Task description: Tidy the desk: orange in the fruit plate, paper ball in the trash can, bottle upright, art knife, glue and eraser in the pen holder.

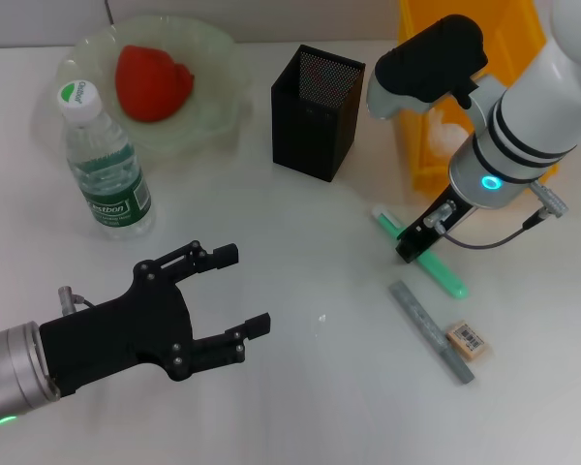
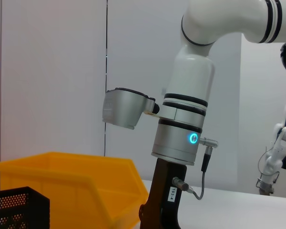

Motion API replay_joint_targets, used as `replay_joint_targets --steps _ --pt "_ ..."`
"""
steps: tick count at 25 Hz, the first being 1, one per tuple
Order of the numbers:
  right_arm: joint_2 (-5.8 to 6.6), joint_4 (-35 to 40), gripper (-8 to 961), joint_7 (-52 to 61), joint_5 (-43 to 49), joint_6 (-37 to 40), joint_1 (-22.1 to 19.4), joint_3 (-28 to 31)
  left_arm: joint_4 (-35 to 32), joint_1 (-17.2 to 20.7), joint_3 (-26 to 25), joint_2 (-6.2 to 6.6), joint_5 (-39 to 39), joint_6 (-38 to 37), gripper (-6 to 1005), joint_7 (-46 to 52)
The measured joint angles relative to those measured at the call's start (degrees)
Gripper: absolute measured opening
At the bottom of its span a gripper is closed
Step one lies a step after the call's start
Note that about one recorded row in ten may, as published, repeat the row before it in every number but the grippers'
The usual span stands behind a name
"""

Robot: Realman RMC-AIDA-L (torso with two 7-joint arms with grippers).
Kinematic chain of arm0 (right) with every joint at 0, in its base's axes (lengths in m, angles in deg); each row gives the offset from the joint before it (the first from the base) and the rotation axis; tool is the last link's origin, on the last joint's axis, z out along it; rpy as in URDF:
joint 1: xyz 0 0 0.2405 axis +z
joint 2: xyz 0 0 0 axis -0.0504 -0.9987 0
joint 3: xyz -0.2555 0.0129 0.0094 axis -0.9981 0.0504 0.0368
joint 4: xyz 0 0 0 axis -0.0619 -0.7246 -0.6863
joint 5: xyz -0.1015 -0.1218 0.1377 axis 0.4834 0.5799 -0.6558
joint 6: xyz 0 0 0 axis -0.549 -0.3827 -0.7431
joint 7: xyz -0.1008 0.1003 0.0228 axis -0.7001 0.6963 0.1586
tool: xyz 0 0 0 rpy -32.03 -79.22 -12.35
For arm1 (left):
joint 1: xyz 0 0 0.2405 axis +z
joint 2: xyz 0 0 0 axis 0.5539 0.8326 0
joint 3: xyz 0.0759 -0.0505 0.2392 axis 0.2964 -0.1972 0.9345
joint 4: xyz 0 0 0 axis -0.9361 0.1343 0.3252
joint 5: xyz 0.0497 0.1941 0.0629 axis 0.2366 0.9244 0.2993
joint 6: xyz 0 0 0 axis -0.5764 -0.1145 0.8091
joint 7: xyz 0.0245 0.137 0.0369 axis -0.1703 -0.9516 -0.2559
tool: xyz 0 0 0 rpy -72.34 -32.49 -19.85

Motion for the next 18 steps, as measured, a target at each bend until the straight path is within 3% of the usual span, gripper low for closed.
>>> replay_joint_targets --steps 3,7,11,18 --pt "0.01 -0.1 305 -0.1 0.0 -0.2 0.0 -0.8 0.0 0.0 0.0 0.0 0.0 0.1 810 0.0" --pt "0.01 0.5 166 -0.2 0.0 -0.4 -0.4 -1.3 0.0 0.0 0.0 0.0 0.0 0.2 810 0.0" --pt "-0.01 1.5 172 -0.4 0.0 -0.3 -0.9 -1.4 0.0 0.0 0.0 0.0 0.0 0.3 811 0.0" --pt "0.14 15.8 181 -0.4 -0.8 4.0 -6.0 -0.4 0.0 -0.2 -0.3 0.0 0.0 0.3 811 0.0"
